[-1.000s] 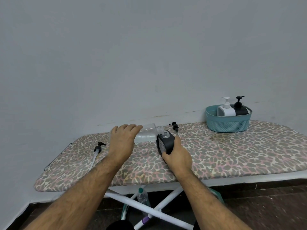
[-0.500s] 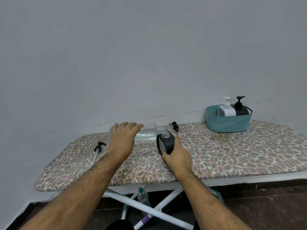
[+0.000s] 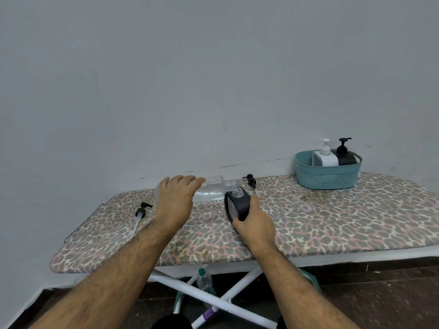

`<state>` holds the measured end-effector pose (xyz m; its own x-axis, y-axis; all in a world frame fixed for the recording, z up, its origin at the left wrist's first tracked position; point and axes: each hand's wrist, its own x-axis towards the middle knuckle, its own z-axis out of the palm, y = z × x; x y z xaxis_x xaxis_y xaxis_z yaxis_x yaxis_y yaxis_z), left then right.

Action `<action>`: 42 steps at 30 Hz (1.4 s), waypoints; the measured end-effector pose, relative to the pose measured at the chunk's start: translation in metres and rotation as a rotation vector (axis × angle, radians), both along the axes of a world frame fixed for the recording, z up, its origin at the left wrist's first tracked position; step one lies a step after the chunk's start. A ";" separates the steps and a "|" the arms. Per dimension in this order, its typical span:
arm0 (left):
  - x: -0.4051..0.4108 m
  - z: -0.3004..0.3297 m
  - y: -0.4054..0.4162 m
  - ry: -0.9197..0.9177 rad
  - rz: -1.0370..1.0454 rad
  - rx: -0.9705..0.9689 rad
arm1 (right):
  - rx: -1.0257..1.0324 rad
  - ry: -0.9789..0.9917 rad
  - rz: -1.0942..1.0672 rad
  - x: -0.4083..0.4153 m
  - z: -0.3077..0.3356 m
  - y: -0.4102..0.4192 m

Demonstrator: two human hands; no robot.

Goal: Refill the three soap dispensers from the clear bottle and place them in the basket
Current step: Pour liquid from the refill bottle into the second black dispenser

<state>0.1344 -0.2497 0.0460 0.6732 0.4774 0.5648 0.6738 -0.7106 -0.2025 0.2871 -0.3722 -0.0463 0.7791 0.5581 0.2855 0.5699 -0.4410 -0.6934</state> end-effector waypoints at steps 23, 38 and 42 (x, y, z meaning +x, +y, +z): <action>0.001 0.000 0.002 -0.010 -0.010 0.000 | 0.000 0.005 0.014 -0.001 0.002 -0.003; 0.001 0.000 0.002 -0.008 -0.013 0.000 | -0.005 0.003 0.015 -0.001 0.002 -0.002; 0.001 0.000 0.002 -0.005 -0.010 -0.003 | 0.000 0.005 0.004 -0.001 0.002 -0.002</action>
<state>0.1357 -0.2477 0.0463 0.6748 0.4727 0.5667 0.6679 -0.7178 -0.1965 0.2865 -0.3742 -0.0446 0.7782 0.5614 0.2817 0.5684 -0.4386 -0.6961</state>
